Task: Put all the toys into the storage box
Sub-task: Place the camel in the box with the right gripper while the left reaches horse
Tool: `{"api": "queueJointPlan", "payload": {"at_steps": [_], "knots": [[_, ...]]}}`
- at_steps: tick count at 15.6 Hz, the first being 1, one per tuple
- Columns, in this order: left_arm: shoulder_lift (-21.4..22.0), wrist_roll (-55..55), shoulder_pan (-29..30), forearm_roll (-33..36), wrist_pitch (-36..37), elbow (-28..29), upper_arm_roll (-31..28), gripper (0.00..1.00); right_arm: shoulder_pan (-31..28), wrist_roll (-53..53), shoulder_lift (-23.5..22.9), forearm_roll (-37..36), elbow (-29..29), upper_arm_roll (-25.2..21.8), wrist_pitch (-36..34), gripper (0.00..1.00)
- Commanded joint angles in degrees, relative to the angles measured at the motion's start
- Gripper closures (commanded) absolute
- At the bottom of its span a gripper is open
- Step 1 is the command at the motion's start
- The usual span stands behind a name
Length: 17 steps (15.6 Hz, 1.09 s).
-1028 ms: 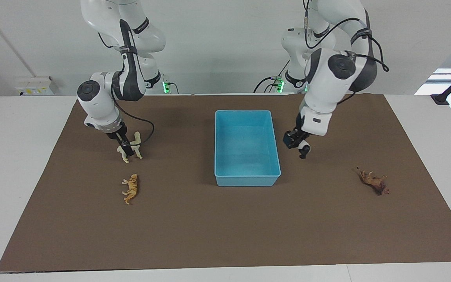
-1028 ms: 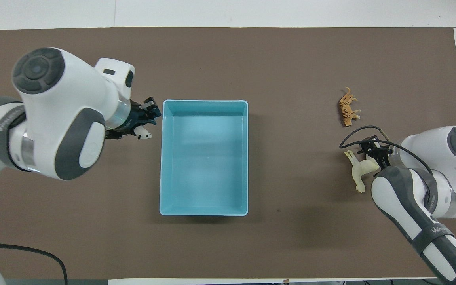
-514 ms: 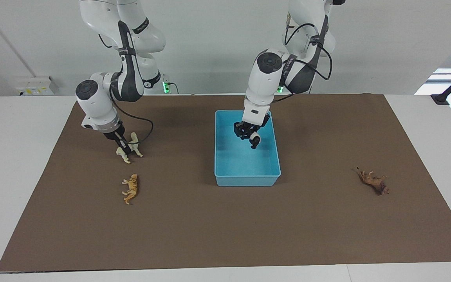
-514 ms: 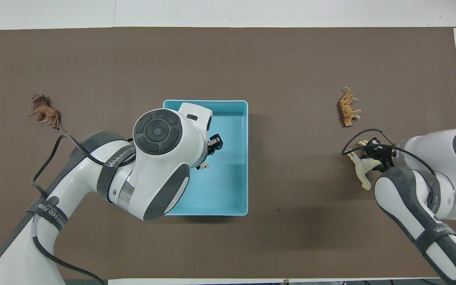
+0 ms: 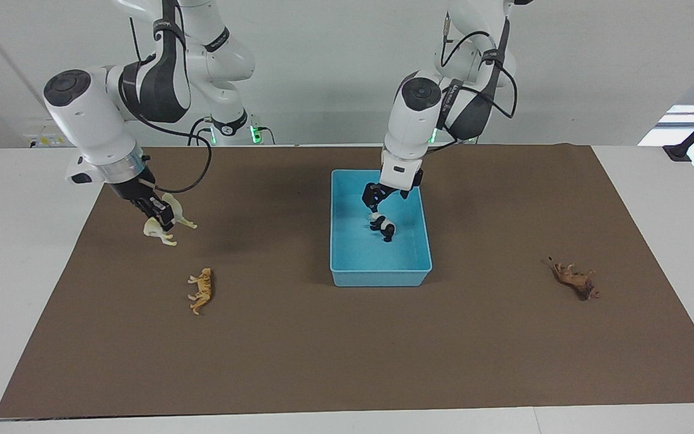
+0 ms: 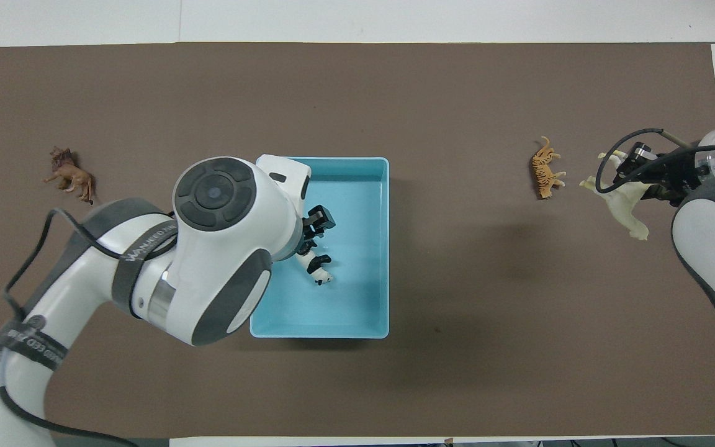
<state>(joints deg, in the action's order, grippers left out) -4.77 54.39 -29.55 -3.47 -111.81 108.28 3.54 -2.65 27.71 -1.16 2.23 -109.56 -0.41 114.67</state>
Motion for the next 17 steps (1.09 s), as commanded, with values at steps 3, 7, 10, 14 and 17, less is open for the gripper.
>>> {"api": "queueJointPlan", "payload": {"at_steps": [3,7,10,14,17], "knots": [[4.1,-26.1,17.2,2.3,4.9,0.2,-0.8,0.00,10.8,17.6,-3.8,0.8,6.6,2.3,-2.9,1.00],[0.7,-46.7,30.9,2.8,0.4,0.2,-0.8,0.00,22.6,29.4,-10.3,-0.3,15.8,2.2,-6.5,1.00],[-5.1,-48.0,33.1,9.4,-6.7,-0.8,-0.8,0.00,28.9,30.9,-16.2,0.0,21.2,2.3,-6.7,1.00],[-12.5,-49.0,37.5,13.4,-11.0,-6.7,-0.8,0.00,36.2,39.8,-22.0,-1.3,23.3,1.4,-3.4,1.00],[-19.1,-48.0,38.4,12.3,-11.8,-12.7,-0.9,0.00,36.6,42.2,-24.6,-4.6,27.6,1.5,-3.7,1.00]]}}
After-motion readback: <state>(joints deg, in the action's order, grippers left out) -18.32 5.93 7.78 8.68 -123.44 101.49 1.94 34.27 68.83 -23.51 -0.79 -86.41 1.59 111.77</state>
